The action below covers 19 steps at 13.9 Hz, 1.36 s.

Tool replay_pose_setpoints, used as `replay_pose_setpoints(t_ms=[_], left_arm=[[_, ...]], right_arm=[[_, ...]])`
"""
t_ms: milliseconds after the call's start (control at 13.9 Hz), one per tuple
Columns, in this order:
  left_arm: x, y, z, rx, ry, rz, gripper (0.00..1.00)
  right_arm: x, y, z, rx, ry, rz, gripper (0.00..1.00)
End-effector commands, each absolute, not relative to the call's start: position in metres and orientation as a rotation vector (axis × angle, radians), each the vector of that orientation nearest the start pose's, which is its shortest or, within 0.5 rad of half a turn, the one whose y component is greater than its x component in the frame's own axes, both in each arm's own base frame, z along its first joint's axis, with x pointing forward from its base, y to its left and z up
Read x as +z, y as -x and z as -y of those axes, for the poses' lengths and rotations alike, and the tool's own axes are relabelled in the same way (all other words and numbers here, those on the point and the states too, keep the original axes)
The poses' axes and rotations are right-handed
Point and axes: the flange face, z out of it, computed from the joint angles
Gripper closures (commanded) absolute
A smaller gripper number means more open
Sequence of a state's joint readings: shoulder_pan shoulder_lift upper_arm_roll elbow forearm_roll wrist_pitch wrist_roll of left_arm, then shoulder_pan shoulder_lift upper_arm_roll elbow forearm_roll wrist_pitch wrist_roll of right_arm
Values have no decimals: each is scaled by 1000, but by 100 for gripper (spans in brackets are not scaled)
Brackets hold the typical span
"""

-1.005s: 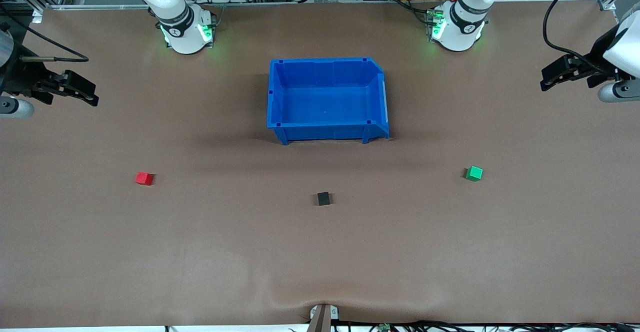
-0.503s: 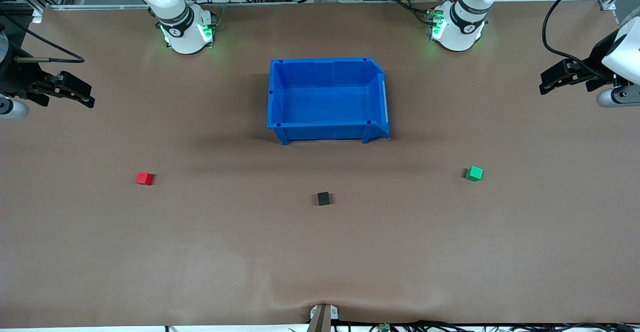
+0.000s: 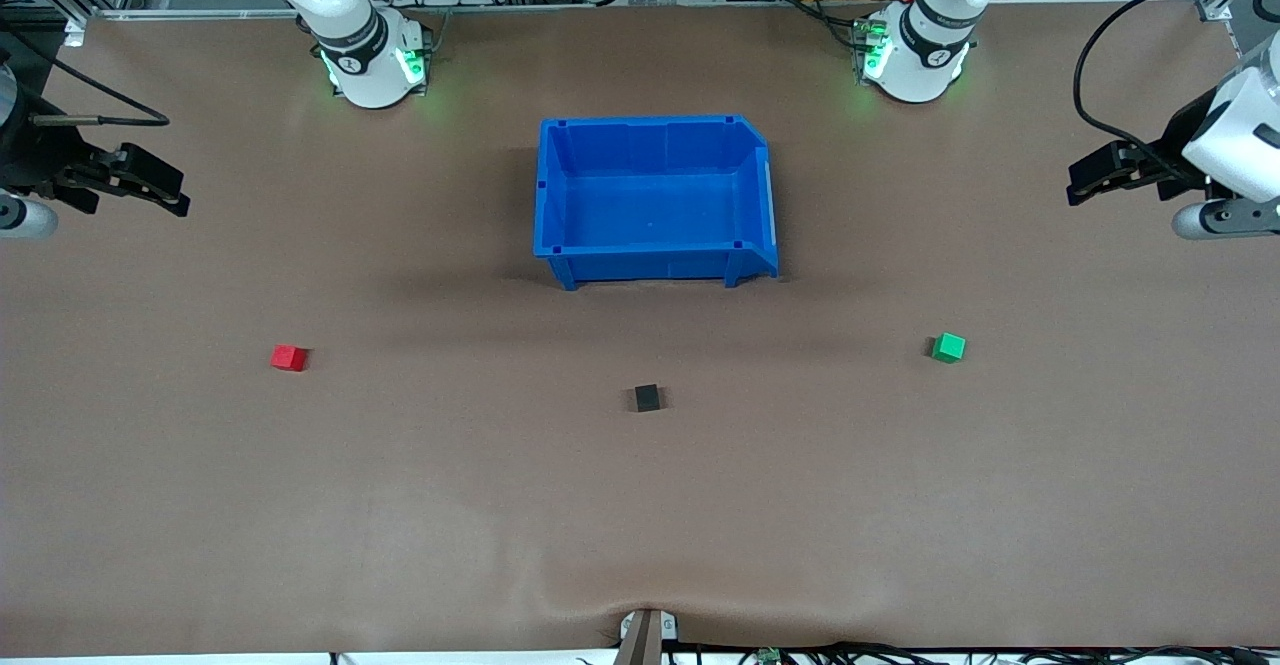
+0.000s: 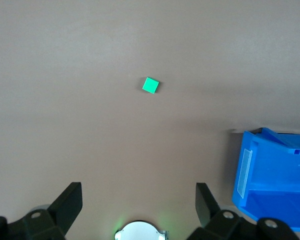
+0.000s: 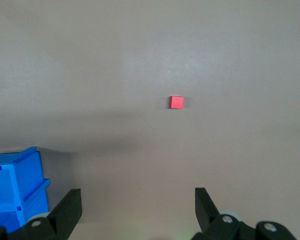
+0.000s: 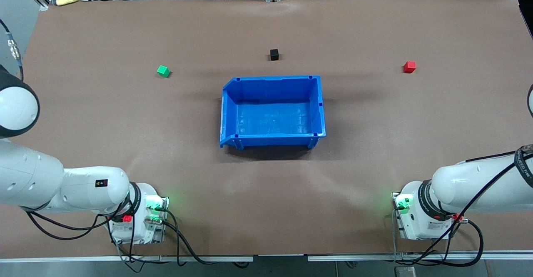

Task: Attach green and red cubes to black cube
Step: 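Move the left gripper out toward the green cube, then lower the open left gripper around the green cube and close it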

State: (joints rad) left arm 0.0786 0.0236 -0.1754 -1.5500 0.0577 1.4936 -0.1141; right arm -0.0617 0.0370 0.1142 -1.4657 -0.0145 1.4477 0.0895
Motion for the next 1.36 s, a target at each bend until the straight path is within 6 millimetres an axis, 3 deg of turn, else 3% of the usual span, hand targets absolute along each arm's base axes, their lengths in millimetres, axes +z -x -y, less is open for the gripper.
replay_pose_setpoints(t_ms=[0,574,1292], left_arm=[[593,-552,46,123,3064,-2,0],[498,-554,62,76,3049,-166,0],[401,-541,47,58,3048,-374,0]], right_arm=[[646,-546,-26,64,3148,-44,0],[646,-548,-29,48,3147,-42,0],[641,-556,-27,58,3140,-51,0]])
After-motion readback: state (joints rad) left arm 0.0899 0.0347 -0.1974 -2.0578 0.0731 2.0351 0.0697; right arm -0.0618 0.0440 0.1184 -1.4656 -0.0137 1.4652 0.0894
